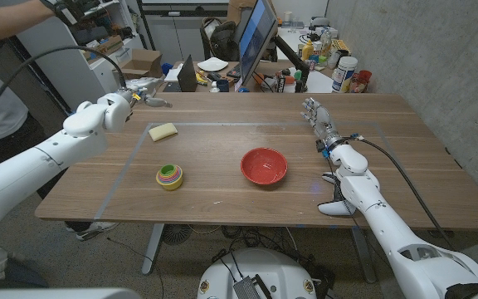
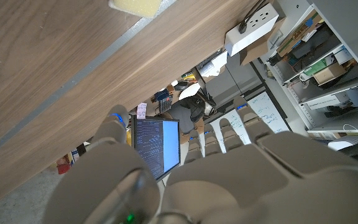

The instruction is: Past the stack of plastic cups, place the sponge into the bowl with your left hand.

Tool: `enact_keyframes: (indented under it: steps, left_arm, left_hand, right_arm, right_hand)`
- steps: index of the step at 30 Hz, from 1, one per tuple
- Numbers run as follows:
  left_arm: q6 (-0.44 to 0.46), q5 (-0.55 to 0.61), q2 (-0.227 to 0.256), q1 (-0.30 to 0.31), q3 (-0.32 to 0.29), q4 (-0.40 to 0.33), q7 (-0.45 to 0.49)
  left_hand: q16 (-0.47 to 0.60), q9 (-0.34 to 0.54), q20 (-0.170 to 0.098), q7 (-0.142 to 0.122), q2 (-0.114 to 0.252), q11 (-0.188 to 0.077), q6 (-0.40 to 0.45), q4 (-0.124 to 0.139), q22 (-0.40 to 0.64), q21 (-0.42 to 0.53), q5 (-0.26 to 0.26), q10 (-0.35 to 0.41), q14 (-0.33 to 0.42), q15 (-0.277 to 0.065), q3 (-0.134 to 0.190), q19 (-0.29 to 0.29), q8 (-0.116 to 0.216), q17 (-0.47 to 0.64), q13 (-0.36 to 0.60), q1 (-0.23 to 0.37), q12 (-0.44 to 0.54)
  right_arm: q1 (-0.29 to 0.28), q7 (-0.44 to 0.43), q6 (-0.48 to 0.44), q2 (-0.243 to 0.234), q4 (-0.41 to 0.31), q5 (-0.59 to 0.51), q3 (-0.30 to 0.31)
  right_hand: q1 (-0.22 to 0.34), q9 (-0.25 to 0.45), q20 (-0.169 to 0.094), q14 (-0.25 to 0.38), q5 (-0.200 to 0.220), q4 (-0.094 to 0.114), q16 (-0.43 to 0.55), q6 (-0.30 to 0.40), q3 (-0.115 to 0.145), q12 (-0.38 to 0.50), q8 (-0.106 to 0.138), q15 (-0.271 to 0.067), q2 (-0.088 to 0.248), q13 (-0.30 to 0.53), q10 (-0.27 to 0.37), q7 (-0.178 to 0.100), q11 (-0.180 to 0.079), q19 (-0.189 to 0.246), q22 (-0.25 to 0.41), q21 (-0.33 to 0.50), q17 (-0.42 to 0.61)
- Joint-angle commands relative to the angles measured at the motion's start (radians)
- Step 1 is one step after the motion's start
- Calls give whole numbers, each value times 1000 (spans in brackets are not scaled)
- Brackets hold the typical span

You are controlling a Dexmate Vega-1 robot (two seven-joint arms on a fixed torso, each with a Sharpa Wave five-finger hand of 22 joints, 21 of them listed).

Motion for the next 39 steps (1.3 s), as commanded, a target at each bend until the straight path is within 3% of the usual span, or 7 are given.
enact_keyframes:
  steps: [1, 29, 39]
  left_arm:
    - [-46, 93, -27, -36, 19, 61, -39]
    - [-109, 151, -98, -91, 89, 201, -58]
    - [-115, 196, -130, -123, 151, 259, -92]
  left_hand:
    - [2, 3, -13, 3, 0, 1, 4, -6, -1, 2, 15, 8, 7, 3, -6, 14, 3, 4, 5, 35, 5]
    - [-3, 4, -26, 7, -11, 5, 18, -8, -2, -13, 70, 14, 10, 3, -54, 15, 0, 3, 6, 123, 2]
    - [-4, 5, -25, 6, -11, 6, 14, -6, -2, -16, 82, 14, 9, 3, -67, 13, -3, 3, 7, 140, 2]
  right_arm:
    - [18, -1, 7, 12, 30, -9, -1]
    - [44, 12, 21, 25, 76, -23, -4]
    - [48, 19, 28, 30, 94, -23, 1]
  right_hand:
    - [-9, 4, -28, 1, 4, 1, 7, 2, -2, 3, 9, 7, 33, 5, 9, 10, -3, 8, 5, -2, 2]
    - [-11, 4, -25, 2, 6, -2, 6, 6, -8, 2, 10, 11, 27, 5, 8, 9, 0, 11, 5, -8, 1]
    - [-11, 4, -25, 2, 7, -1, 5, 6, -9, 2, 10, 9, 27, 5, 8, 9, -1, 11, 5, -10, 1]
